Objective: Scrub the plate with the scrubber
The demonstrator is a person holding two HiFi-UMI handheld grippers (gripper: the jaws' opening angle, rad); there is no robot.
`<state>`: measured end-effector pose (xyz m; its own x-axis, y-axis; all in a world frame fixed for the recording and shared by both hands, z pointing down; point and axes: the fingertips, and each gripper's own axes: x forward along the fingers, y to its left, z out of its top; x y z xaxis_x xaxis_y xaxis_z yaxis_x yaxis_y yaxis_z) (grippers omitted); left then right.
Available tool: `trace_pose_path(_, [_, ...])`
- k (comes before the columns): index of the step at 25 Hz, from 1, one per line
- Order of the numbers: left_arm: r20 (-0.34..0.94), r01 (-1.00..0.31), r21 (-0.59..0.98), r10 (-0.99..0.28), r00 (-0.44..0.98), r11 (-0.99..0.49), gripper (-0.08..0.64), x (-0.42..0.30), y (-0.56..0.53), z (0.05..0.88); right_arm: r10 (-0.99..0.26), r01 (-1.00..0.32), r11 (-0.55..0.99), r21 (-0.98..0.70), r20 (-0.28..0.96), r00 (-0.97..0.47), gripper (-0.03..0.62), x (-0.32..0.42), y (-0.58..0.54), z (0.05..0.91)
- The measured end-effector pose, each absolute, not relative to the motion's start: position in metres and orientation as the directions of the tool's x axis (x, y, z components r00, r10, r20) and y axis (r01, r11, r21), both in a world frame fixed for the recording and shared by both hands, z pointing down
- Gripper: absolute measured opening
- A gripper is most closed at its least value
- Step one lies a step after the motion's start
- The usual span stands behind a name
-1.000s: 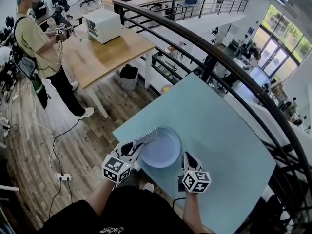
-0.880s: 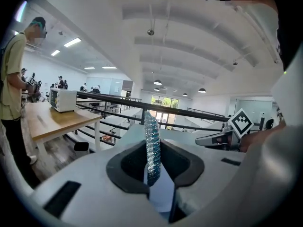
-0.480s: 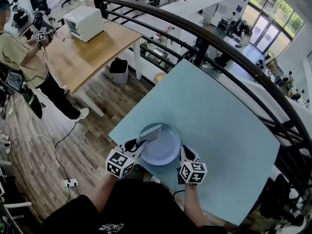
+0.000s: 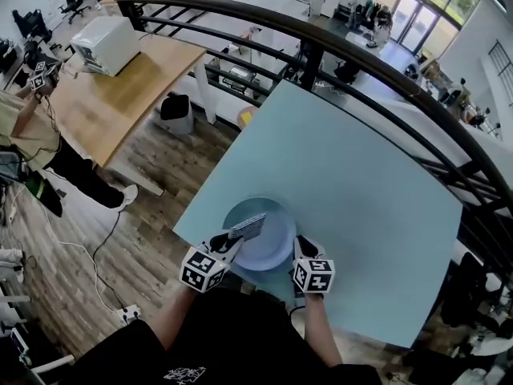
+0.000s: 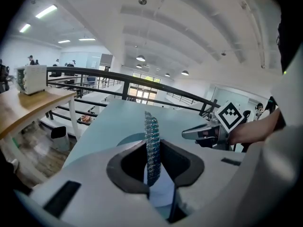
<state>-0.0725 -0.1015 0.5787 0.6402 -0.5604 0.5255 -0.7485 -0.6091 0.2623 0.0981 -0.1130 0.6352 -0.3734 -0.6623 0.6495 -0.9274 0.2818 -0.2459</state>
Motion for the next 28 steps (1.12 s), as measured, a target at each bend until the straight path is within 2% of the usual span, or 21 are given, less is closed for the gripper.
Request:
trace_pose_path(4, [0.538, -0.71, 0.29, -0.504, 0.675, -0.642, 0.083, -0.059, -0.105, 0.589, -0.653, -0.938, 0.241, -0.25, 0.673, -0.347, 0.015, 0.103, -0.113, 0.647])
trace_pose_path(7, [0.538, -0.681, 0.31, -0.468, 0.701, -0.663, 0.083, -0.051, -0.11, 0.591, -0.647, -0.943, 0.215, -0.255, 0.686, -0.333, 0.075, 0.102, -0.116, 0.655])
trace_pose_path(10, [0.543, -0.653, 0.319, -0.432, 0.72, -0.688, 0.083, -0.045, -0.108, 0.595, -0.644, -0.948, 0.187, -0.256, 0.697, -0.316, 0.092, 0.103, -0.114, 0.662])
trace_pose_path(22, [0.571, -0.58, 0.346, -0.325, 0.754, -0.737, 0.083, -0.034, -0.108, 0.618, -0.637, -0.952, 0.063, -0.298, 0.723, -0.268, 0.142, 0.114, -0.105, 0.686])
trace_pose_path(28, [0.58, -0.547, 0.369, -0.273, 0.767, -0.752, 0.083, -0.023, -0.108, 0.63, -0.624, -0.941, 0.032, -0.336, 0.729, -0.282, 0.143, 0.111, -0.106, 0.695])
